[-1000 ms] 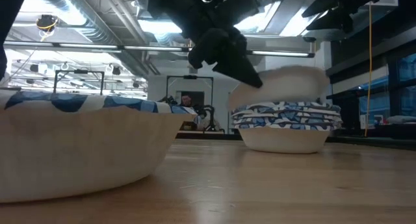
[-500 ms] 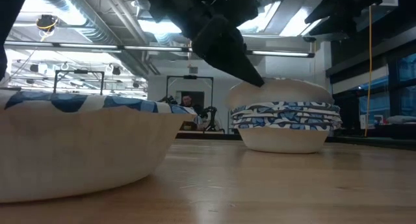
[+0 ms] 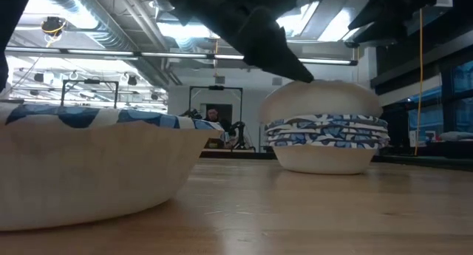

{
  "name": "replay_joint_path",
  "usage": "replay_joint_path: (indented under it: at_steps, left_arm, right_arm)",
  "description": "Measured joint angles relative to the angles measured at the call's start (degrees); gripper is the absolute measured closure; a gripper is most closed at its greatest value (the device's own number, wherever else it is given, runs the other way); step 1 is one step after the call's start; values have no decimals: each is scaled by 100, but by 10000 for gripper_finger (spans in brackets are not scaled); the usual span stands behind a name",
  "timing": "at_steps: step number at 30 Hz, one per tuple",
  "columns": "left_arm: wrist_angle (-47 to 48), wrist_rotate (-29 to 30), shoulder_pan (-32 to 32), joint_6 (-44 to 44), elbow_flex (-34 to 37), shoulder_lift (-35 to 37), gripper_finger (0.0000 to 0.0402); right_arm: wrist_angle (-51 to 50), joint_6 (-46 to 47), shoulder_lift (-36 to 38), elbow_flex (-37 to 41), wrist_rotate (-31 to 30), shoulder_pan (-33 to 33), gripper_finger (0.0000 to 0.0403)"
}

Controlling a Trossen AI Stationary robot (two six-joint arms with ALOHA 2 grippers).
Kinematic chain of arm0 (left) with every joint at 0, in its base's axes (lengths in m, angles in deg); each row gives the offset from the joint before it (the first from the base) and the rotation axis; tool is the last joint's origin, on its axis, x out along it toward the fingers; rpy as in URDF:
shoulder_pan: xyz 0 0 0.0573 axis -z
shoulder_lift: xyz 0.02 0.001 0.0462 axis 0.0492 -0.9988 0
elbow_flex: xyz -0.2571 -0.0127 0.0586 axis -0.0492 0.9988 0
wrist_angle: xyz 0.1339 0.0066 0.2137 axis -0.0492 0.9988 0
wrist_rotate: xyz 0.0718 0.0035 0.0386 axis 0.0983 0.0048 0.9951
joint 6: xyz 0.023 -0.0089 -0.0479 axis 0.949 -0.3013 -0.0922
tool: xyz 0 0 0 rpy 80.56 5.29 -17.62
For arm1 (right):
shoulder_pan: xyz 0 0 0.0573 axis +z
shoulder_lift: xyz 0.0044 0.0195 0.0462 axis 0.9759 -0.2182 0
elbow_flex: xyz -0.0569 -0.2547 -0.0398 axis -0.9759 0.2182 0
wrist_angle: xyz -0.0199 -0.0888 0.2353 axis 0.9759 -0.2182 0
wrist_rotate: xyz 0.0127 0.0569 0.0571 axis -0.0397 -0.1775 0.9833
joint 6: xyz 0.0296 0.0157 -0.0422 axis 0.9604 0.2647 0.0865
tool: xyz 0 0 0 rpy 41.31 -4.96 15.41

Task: Nest bowls inside each other
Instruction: Stack the white bowl on top of the white bowl

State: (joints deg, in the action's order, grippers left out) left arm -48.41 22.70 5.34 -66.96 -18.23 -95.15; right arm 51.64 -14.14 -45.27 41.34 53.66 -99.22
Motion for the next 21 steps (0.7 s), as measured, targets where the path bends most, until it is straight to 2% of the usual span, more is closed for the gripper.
replay_joint_path:
  at_steps: [2, 6, 18, 21]
  left_arm:
    - [-166, 233, -31, 29, 0, 0, 258]
    - [-179, 306, -117, 138, 0, 0, 258]
    - [115, 259, -53, -227, 0, 0, 259]
    - [192, 84, -3, -347, 1, 57, 258]
  right_arm:
    - [-9, 22, 0, 0, 0, 0, 175]
    - [-9, 64, 0, 0, 0, 0, 175]
    - [-58, 70, 0, 0, -1, 0, 175]
    - [-123, 68, 0, 0, 0, 0, 175]
